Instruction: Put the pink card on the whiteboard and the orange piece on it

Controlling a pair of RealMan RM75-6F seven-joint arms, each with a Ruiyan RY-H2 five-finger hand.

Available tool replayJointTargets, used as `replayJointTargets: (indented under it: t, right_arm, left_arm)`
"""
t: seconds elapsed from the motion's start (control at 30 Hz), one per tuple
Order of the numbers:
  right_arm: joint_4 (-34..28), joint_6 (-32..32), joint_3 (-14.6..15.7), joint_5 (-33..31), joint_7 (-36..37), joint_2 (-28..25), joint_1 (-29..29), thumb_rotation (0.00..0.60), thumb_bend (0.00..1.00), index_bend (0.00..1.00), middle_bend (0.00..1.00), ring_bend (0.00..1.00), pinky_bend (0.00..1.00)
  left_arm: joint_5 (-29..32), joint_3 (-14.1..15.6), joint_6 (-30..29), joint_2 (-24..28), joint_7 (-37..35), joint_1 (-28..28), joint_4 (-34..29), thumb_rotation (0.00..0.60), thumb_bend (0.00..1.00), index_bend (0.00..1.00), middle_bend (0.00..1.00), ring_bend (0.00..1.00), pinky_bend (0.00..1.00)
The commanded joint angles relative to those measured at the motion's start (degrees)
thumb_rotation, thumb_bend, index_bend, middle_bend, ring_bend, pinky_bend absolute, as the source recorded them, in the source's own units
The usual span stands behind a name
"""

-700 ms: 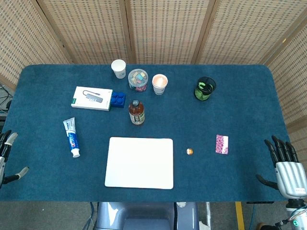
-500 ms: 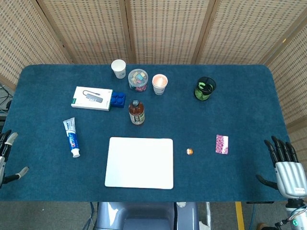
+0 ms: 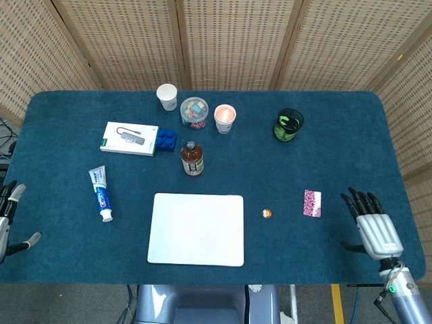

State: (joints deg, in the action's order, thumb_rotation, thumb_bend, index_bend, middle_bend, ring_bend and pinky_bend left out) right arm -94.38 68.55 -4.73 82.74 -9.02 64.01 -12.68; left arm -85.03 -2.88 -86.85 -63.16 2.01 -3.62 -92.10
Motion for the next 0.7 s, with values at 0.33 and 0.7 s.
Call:
replayJointTargets:
  t: [0.33,0.7]
  right_arm:
    - [10.2,-21.4,-5.7,-23.7,-15.3,9.3,-16.3,0.600,0.00,0.09,0.00,0.00,0.00]
    - [12.5,-22.2,-4.6,-34.4,-23.2,12.0,-20.9,0.600,0.00,0.16,0.00,0.00,0.00]
  left_arm:
    - [3.4,-1.2,2.6,-0.5,1.5,-1.1,-0.1,0.600,0.00,0.00,0.00,0.00,0.00]
    - [3.5,-1.1,3.0,-0.4,1.5,-1.2,-0.1,0.600,0.00,0.00,0.00,0.00,0.00]
